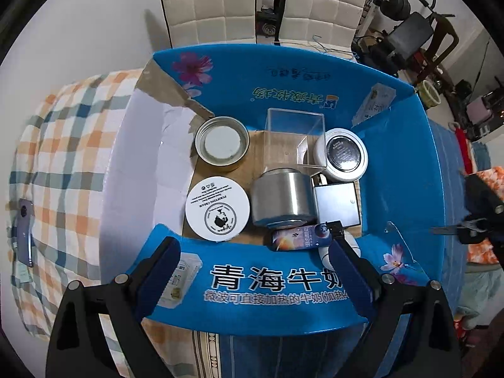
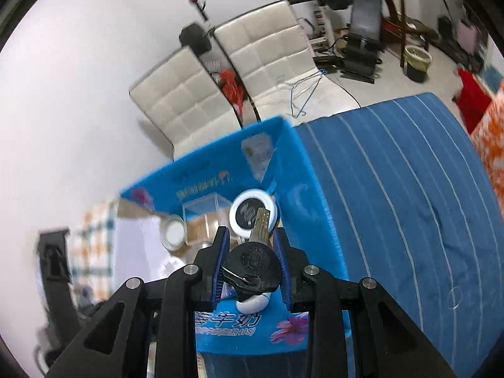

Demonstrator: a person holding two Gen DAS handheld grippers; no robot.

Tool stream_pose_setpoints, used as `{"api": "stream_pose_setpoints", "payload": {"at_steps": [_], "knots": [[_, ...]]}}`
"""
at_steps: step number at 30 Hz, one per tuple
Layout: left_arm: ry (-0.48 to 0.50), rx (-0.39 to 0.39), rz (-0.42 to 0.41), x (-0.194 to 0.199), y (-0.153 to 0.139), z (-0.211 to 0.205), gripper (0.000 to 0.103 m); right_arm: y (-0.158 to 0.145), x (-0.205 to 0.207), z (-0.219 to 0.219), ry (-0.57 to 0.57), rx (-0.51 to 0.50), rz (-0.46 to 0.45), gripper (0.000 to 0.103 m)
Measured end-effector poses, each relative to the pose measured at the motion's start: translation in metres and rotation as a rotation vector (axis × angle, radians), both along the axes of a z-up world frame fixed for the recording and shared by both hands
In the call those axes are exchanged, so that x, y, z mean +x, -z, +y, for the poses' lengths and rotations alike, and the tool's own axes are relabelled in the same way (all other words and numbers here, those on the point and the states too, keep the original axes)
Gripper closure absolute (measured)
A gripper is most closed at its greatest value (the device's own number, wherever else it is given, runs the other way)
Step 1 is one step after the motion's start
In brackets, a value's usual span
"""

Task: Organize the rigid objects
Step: 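Lower the key into the box beside the lighter and open the right tool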

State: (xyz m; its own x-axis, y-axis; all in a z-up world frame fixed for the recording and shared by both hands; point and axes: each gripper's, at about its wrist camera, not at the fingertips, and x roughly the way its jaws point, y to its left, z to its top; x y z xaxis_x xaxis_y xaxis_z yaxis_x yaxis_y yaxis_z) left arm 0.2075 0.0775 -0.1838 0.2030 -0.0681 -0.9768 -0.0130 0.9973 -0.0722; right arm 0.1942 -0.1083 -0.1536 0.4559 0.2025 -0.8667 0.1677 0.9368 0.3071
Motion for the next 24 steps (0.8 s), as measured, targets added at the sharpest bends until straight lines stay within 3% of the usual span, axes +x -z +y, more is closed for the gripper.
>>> {"api": "stream_pose_setpoints", "payload": {"at_steps": [4, 9, 18, 24], "knots": [[-0.008, 0.014, 0.038, 0.004, 0.017, 0.012, 0.007, 0.048, 0.008, 0.017, -0.038, -0.074, 0.136, 0.072], [-0.004, -0.002, 0.072, 0.001, 0.037, 0.016, 0.007, 0.084, 0.002, 0.027, -0.056, -0.215, 0.206, 0.072], [0.002, 0.012, 0.103, -0.004, 0.059, 0.023, 0.007, 0.106, 0.004, 0.047, -0.094, -0.331, 0.295, 0.072], [0.008, 0.005, 0.099, -0.005, 0.059, 0.026, 0.007, 0.108, 0.018, 0.047, -0.083, -0.314, 0.324, 0.071]]}}
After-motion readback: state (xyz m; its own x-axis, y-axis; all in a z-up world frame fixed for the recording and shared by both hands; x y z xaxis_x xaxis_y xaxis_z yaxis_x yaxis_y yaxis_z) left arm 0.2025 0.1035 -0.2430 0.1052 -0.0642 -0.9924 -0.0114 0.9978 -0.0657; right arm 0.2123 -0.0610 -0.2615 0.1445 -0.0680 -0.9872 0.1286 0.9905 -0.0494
